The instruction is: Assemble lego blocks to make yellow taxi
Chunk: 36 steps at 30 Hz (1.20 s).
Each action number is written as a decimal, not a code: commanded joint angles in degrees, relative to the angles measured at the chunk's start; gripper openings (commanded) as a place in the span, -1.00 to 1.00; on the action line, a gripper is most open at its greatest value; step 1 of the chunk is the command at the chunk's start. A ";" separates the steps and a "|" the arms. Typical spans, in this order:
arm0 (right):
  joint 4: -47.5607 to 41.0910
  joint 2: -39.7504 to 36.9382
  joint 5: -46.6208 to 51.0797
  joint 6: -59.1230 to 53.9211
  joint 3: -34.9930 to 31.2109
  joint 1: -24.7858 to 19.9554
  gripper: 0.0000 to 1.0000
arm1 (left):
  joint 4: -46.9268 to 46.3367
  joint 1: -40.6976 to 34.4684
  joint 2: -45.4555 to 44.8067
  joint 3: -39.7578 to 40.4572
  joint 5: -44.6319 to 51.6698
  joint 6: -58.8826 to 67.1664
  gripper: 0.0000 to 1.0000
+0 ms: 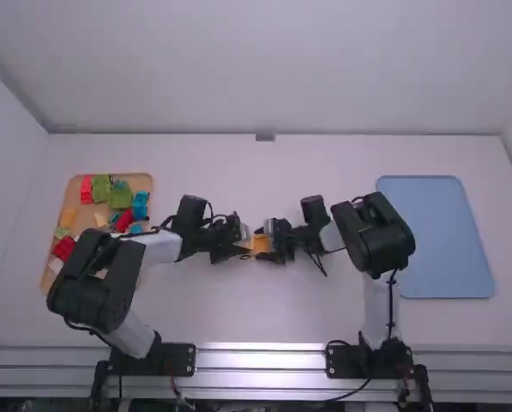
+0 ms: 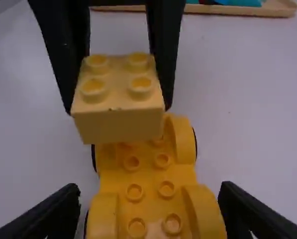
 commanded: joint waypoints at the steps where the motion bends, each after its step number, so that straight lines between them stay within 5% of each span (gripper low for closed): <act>1: -0.20 0.52 -1.07 1.29 -0.07 -0.07 0.45 | 0.17 0.00 0.48 -0.94 0.28 -0.59 -0.68; 4: -0.20 0.52 0.44 2.97 -0.07 -0.09 0.71 | 0.46 0.02 0.48 -0.87 0.28 -0.57 -0.67; 8: -0.22 0.52 2.12 2.97 -0.09 0.81 0.75 | 0.66 0.00 0.90 -1.01 0.33 -0.55 -0.68; 15: -0.24 0.52 2.86 3.17 -0.09 1.11 0.29 | 0.35 0.00 1.64 -0.92 0.28 -0.57 -0.70; 36: -2.64 0.52 2.69 2.95 -0.04 1.14 0.18 | 5.29 0.04 5.38 -0.96 -2.21 -0.55 -0.79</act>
